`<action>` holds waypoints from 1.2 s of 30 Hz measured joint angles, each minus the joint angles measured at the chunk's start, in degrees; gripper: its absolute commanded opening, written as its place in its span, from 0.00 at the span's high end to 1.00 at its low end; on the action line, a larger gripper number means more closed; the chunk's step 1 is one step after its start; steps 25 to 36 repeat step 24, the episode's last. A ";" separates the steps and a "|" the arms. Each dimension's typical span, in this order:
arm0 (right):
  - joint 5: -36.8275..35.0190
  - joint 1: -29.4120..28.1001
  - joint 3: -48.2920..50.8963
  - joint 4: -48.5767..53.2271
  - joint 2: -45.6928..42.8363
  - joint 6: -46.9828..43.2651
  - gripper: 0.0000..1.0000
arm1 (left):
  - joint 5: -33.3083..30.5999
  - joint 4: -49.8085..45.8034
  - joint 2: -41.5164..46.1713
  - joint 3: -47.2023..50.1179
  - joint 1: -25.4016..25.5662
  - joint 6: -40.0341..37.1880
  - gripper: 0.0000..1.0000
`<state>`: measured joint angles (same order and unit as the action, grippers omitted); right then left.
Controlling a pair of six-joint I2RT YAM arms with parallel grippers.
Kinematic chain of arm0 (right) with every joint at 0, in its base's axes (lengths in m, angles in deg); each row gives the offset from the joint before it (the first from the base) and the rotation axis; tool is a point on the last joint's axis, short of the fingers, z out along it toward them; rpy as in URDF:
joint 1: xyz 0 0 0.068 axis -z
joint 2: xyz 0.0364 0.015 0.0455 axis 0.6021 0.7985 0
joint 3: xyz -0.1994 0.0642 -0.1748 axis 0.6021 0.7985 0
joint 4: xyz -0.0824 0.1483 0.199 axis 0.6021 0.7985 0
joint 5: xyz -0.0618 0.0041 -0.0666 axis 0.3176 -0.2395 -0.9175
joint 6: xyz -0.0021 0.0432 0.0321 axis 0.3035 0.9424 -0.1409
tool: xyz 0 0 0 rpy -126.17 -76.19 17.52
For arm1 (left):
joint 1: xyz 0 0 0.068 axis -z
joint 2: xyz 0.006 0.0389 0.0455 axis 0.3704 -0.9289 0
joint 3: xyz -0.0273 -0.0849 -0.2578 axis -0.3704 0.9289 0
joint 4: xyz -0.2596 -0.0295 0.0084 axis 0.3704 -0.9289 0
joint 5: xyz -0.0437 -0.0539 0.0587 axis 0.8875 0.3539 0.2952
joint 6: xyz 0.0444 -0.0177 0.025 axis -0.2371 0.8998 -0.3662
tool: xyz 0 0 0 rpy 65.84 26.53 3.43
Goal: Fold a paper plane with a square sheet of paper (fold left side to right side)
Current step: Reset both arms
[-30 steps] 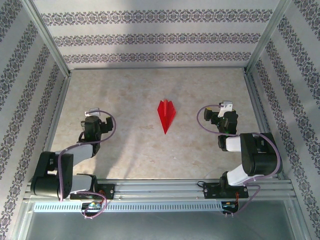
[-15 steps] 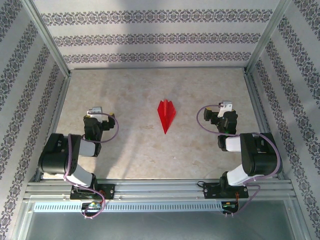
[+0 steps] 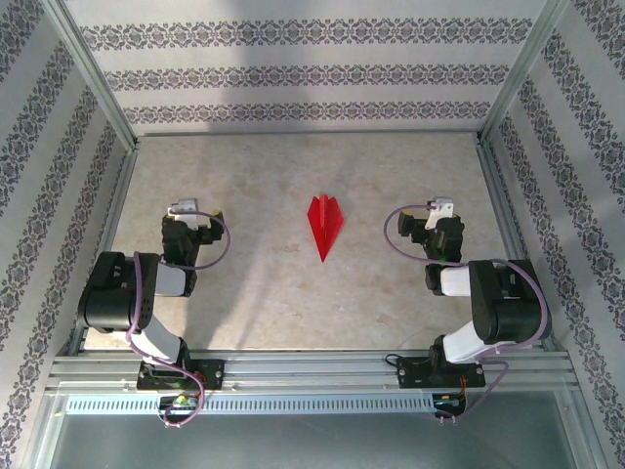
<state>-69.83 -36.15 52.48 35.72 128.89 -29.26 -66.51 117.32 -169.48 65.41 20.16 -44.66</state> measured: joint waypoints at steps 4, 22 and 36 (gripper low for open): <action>0.00 0.00 0.00 0.00 0.00 0.00 0.02 | 0.63 -1.77 0.24 -0.02 0.00 0.00 0.00; 0.02 -0.50 -0.46 0.57 0.00 -1.07 0.02 | 1.70 -3.08 0.24 0.09 0.00 0.00 0.00; 0.02 -0.70 -0.50 0.61 0.00 -1.29 0.02 | 1.70 -3.10 0.24 0.09 0.00 0.00 0.00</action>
